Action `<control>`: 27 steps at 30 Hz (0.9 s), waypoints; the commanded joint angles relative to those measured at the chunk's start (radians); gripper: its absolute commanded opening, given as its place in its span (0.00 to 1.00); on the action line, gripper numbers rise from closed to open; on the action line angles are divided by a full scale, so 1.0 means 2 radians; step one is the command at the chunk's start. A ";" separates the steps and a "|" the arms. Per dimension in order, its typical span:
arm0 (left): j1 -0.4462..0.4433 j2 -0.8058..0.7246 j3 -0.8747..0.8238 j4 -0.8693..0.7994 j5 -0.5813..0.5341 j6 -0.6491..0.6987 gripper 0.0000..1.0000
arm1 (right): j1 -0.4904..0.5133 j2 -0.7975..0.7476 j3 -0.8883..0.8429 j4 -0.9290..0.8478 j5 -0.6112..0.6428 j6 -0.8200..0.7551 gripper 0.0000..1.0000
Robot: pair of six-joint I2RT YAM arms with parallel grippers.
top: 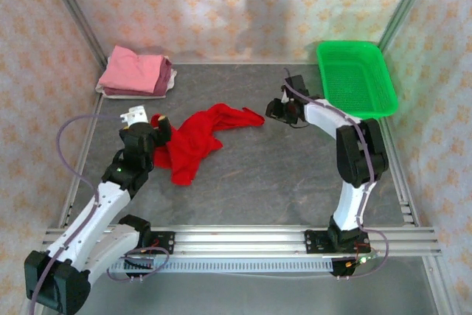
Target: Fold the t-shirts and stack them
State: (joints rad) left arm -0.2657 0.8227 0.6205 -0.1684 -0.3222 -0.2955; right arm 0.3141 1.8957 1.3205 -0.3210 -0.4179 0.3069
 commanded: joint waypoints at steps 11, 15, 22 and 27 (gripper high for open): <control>-0.096 -0.006 -0.021 -0.240 0.094 -0.328 0.83 | 0.006 0.028 0.023 0.023 -0.019 0.008 0.43; -0.134 0.033 -0.031 -0.230 0.125 -0.371 0.81 | 0.006 0.032 0.029 0.024 -0.023 0.009 0.43; -0.156 0.110 -0.085 -0.119 0.192 -0.417 0.77 | 0.006 0.039 0.036 0.020 -0.025 0.007 0.44; -0.158 0.125 -0.085 -0.089 0.159 -0.397 0.68 | 0.006 0.041 0.034 0.020 -0.025 0.004 0.45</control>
State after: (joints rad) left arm -0.5747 1.0672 0.4484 -0.4255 0.0357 -1.0809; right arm 0.3264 1.9690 1.3617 -0.2901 -0.4641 0.3141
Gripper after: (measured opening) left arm 0.694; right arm 0.447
